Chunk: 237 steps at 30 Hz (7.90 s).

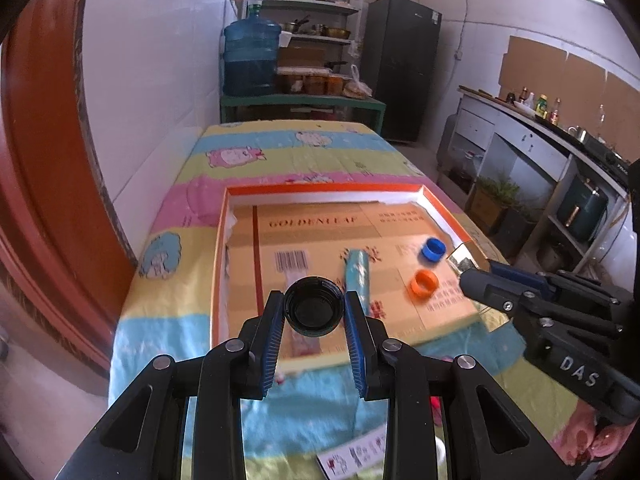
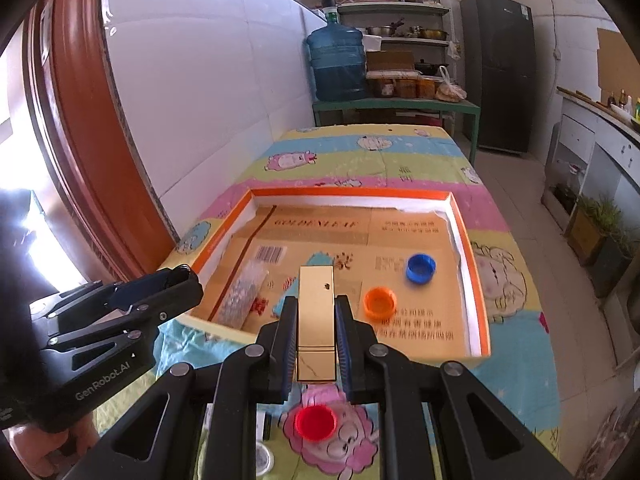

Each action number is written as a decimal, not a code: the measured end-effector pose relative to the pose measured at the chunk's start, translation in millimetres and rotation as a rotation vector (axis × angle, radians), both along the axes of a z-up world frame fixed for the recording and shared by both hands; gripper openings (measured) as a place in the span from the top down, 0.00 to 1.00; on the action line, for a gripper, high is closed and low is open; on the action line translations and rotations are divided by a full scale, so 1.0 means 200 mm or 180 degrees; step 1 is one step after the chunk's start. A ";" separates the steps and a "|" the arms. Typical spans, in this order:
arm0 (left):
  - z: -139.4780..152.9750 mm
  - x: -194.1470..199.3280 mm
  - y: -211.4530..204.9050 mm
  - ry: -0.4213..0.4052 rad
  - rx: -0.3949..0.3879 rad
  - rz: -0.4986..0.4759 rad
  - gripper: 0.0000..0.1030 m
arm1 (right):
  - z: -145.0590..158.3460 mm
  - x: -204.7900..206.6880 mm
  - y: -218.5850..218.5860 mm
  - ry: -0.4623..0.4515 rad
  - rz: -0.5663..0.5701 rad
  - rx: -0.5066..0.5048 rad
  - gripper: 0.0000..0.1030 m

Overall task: Organize rigid objects
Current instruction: 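Carry the black cap with the left tool while the right tool carries the gold block into the tray, then open the left tool to drop the black cap while the right tool releases the gold block in the tray, then withdraw both tools from the tray toward the white card and white lid, then grasp the white round lid with the right tool while the left tool grasps the white Hello Kitty card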

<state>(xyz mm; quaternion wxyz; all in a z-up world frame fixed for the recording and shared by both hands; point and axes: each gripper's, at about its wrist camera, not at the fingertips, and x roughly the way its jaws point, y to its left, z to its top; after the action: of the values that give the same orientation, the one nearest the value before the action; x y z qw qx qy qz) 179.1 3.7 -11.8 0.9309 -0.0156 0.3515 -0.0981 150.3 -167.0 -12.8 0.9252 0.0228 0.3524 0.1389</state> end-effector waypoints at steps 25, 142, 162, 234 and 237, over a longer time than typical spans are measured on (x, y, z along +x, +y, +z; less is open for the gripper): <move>-0.02 0.54 -0.04 0.0227 0.0083 0.0071 0.71 | 0.03 0.50 -0.04 0.0101 0.0114 -0.0138 0.82; 0.17 -0.35 0.06 0.0052 -0.0381 0.0006 0.66 | 0.05 -0.20 0.00 0.0287 0.0105 0.0058 0.68; 0.04 -0.49 0.05 0.0120 -0.0232 0.0015 0.66 | -0.13 -0.41 0.02 0.0424 0.0162 0.0022 0.68; -0.37 -0.27 -0.09 0.0701 0.0012 -0.1588 0.74 | -0.39 -0.44 -0.04 0.0681 0.0073 -0.0023 0.70; -0.37 -0.29 -0.08 0.0751 -0.0097 -0.1219 0.74 | -0.39 -0.44 -0.04 0.0682 0.0071 -0.0011 0.70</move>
<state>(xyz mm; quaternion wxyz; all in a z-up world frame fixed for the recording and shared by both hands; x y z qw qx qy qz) 120.7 -13.2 -85.2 0.8473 0.0260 0.4530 -0.2759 62.3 -175.4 -90.1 0.8807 0.0320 0.4498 0.1453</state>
